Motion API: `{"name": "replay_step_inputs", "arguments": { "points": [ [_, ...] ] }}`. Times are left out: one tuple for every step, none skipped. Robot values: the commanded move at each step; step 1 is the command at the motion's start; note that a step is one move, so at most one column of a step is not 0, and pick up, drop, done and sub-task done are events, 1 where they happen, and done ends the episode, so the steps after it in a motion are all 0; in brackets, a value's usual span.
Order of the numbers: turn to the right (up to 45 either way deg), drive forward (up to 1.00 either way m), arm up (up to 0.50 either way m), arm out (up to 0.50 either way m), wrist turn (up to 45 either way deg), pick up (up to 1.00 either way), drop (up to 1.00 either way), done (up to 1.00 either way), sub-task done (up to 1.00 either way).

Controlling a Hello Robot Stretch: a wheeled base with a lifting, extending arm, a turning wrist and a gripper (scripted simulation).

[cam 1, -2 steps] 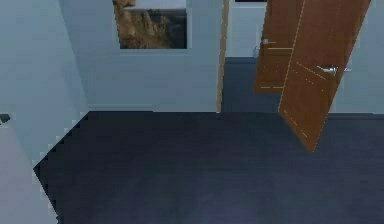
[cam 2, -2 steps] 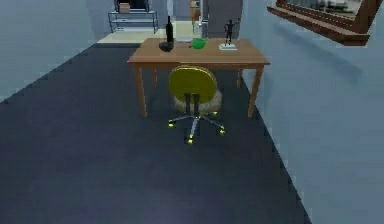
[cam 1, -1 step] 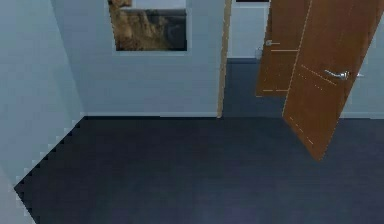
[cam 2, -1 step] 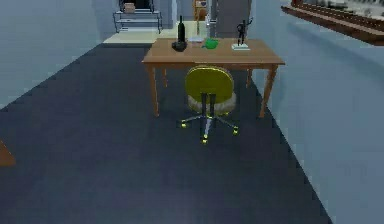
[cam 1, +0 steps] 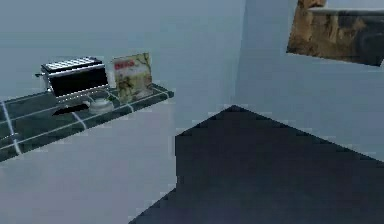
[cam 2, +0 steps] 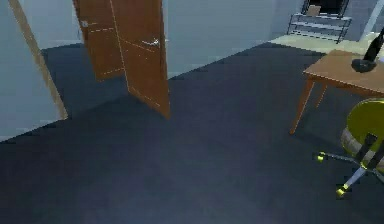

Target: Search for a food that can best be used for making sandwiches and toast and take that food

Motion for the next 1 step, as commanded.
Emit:
{"name": "replay_step_inputs", "arguments": {
  "points": [
    [-39.0, 0.00, 0.00, 0.00, 0.0, 0.00, 0.00, 0.00, 0.00]
  ]
}}
